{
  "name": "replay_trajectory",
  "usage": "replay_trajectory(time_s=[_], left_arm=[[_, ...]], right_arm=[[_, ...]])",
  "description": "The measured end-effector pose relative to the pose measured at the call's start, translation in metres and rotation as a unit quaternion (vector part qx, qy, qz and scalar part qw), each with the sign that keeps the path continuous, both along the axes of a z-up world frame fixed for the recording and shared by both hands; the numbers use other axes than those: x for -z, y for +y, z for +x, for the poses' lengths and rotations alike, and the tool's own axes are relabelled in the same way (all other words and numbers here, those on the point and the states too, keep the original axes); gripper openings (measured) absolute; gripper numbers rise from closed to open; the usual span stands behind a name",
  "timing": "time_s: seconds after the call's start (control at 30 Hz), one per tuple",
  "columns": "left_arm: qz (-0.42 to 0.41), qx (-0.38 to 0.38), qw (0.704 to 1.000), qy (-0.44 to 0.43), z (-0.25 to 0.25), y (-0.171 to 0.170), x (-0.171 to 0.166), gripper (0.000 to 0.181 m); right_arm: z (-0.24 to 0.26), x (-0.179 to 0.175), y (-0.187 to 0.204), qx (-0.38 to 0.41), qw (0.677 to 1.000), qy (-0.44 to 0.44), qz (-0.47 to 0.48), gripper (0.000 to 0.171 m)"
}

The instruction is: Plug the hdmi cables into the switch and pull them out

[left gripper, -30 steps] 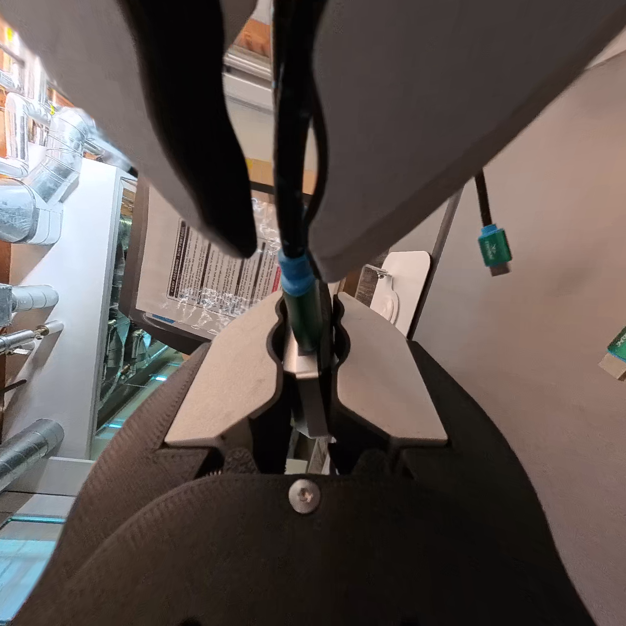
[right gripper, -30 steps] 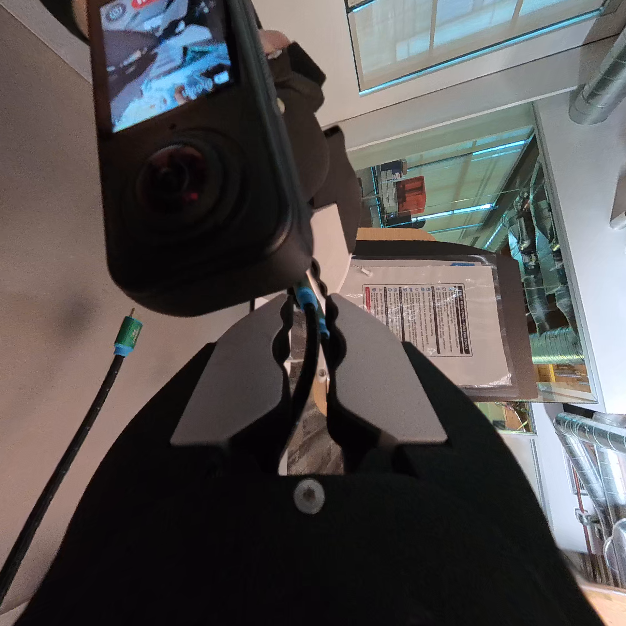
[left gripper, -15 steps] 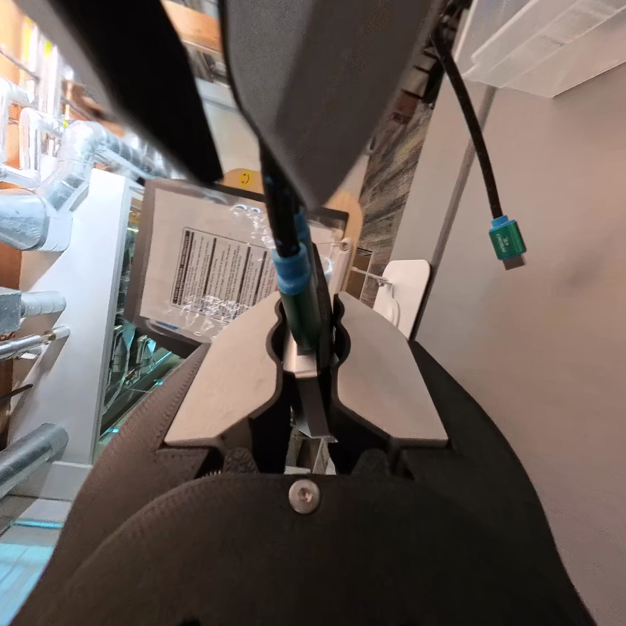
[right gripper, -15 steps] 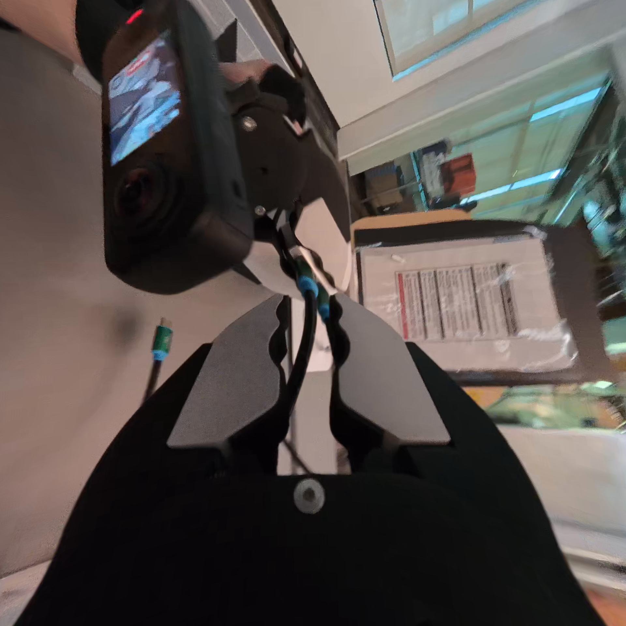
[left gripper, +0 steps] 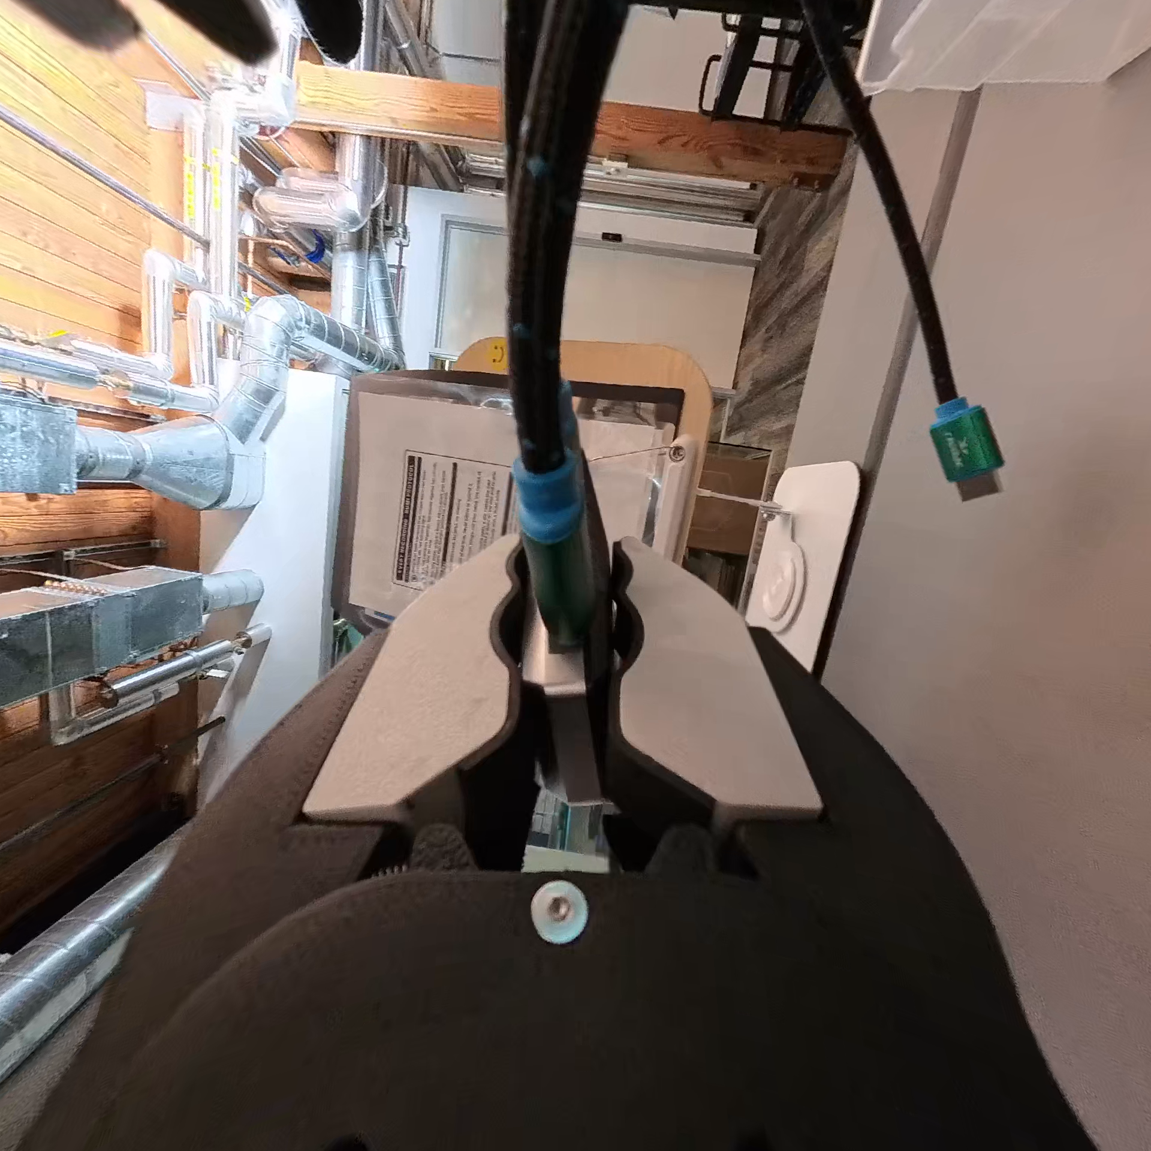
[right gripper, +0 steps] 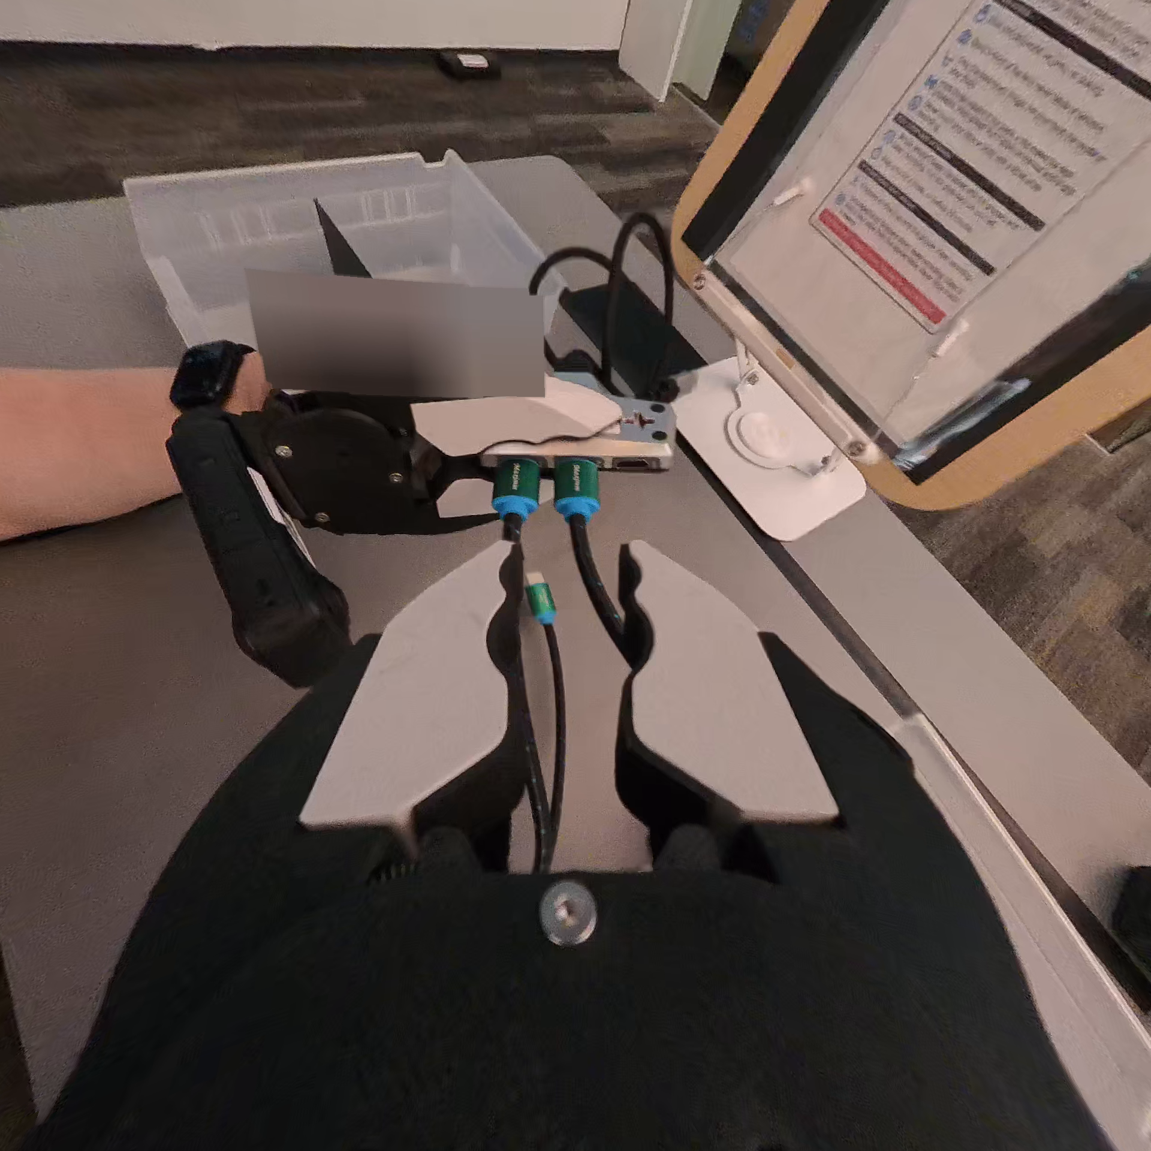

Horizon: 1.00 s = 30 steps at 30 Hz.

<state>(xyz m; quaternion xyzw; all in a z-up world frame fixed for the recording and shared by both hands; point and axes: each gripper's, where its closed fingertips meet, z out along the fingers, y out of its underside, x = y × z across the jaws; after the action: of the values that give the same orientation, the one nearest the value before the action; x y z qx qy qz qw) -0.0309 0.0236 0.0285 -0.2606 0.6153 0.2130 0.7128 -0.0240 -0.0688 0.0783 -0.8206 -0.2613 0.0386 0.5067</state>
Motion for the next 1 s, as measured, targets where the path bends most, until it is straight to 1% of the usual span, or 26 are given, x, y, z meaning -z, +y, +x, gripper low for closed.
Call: replay_trajectory(time_s=[0.07,0.2,0.3,0.4,0.5,0.57,0.63,0.8,1.0], left_arm=[[-0.007,-0.006,1.000,0.003,0.000,0.003,0.003,0.024],[-0.018,-0.021,1.000,0.002,-0.001,0.010,0.006,0.024],[-0.005,-0.030,1.000,0.003,-0.001,0.013,0.005,0.024],[0.005,-0.039,0.999,0.009,0.001,0.014,0.008,0.024],[0.005,-0.043,0.999,0.011,0.002,0.014,0.009,0.023],[0.000,-0.044,0.999,0.008,0.003,0.013,0.008,0.024],[-0.005,-0.044,0.999,0.005,0.003,0.013,0.008,0.023],[-0.018,-0.047,0.999,-0.002,0.003,0.012,0.007,0.023],[-0.055,-0.046,0.997,-0.009,0.001,0.015,0.007,0.023]], right_arm=[[-0.011,0.004,0.006,-0.011,1.000,0.000,-0.002,0.028],[-0.034,0.018,0.018,-0.037,0.999,-0.035,-0.002,0.027],[-0.032,0.034,0.029,-0.028,0.996,-0.068,-0.042,0.023],[-0.024,0.042,0.039,-0.013,0.992,-0.082,-0.098,0.023],[-0.033,0.049,0.040,-0.030,0.988,-0.068,-0.139,0.024],[-0.034,0.053,0.043,-0.025,0.988,-0.068,-0.137,0.024],[-0.028,0.055,0.048,-0.008,0.989,-0.088,-0.119,0.023],[-0.029,0.057,0.048,-0.010,0.988,-0.113,-0.106,0.024],[-0.028,0.054,0.055,-0.010,0.980,-0.196,-0.040,0.021]])
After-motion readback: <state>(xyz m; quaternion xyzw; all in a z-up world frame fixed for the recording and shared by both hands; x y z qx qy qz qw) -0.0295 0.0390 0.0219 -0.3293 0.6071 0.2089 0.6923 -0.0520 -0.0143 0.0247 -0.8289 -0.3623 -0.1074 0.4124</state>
